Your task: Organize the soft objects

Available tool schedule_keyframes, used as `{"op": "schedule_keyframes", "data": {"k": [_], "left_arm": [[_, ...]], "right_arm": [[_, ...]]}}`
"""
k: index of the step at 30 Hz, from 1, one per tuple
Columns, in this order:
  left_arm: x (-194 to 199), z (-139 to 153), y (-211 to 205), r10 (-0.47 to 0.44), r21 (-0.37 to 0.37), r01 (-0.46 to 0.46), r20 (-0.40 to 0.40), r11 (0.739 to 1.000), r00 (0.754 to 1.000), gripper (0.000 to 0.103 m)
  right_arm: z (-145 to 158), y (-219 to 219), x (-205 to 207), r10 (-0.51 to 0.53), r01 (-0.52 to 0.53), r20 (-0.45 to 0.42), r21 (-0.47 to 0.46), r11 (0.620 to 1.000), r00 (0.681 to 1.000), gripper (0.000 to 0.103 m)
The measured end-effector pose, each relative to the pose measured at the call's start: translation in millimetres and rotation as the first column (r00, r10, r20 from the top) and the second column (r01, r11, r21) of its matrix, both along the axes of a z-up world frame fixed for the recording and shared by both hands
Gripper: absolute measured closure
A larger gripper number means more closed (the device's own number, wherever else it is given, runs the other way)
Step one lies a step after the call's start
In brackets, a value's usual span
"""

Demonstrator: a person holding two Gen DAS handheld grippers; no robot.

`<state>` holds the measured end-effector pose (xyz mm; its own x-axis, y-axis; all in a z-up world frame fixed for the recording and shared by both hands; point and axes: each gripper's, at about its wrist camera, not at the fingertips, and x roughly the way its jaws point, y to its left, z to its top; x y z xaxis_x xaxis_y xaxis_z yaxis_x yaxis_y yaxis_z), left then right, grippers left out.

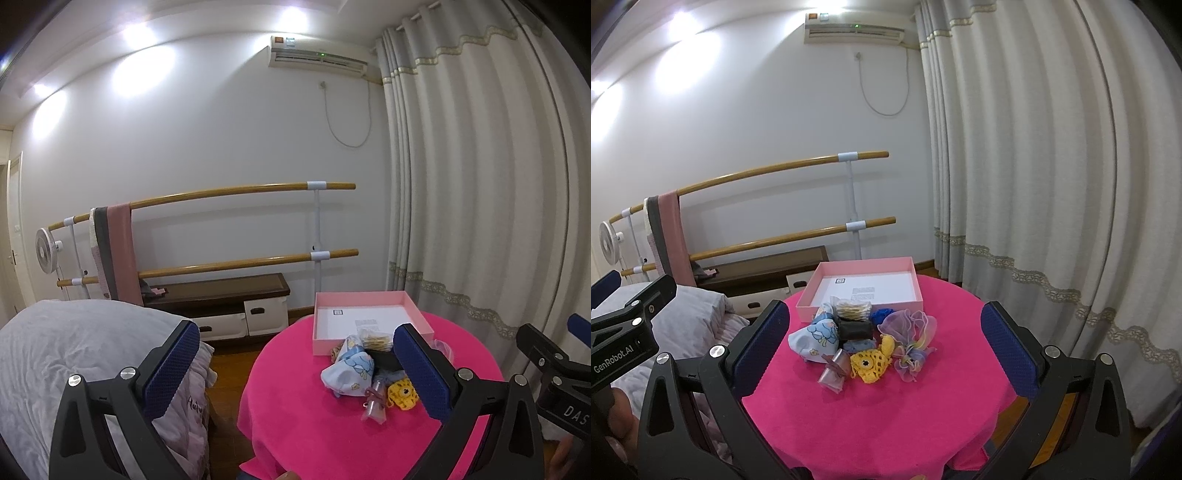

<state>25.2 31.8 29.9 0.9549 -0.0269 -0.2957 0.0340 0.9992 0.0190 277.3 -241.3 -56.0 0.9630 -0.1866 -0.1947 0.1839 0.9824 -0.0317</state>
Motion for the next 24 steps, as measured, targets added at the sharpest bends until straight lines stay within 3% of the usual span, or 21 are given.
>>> {"op": "schedule_keyframes", "data": {"k": [4,24], "left_arm": [[-4,-12,-6,0.001,0.0,-0.001,-0.001,1.0,1.0,0.0],[-13,-1,-8,0.0,-0.002,0.0,-0.016,1.0,1.0,0.0]], "right_arm": [[0,0,-1,0.0,0.0,-0.002,0.001,1.0,1.0,0.0],[0,-1,-1,-0.003,0.003,-0.003,0.004,1.0,1.0,0.0]]}}
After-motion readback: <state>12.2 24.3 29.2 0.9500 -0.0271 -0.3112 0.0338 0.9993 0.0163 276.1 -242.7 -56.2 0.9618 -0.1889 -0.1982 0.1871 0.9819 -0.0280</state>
